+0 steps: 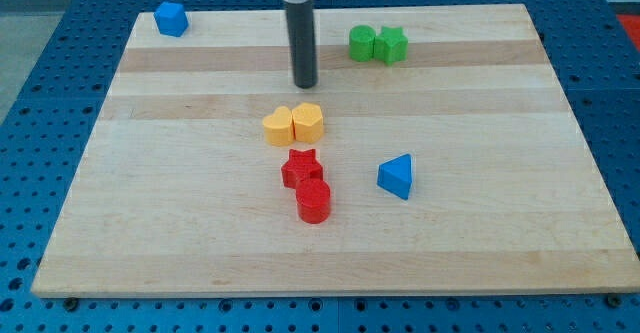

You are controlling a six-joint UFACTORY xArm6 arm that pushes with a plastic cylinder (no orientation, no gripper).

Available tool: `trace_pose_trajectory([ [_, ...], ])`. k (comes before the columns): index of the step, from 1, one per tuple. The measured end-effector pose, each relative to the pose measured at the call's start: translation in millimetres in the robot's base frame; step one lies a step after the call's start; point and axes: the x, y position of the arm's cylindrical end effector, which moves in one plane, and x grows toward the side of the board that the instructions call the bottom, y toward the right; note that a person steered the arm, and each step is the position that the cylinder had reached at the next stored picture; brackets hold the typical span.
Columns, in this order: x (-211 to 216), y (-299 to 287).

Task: Push the blue triangle diagonal to the top right of the red star

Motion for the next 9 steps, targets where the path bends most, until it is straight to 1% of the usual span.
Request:
trace_pose_trajectory([
  [1, 10, 41],
  [2, 22, 68],
  [3, 50, 69],
  [5, 129, 46],
  [6, 164, 54],
  [7, 187, 85],
  [8, 185, 115],
  [9, 171, 121],
])
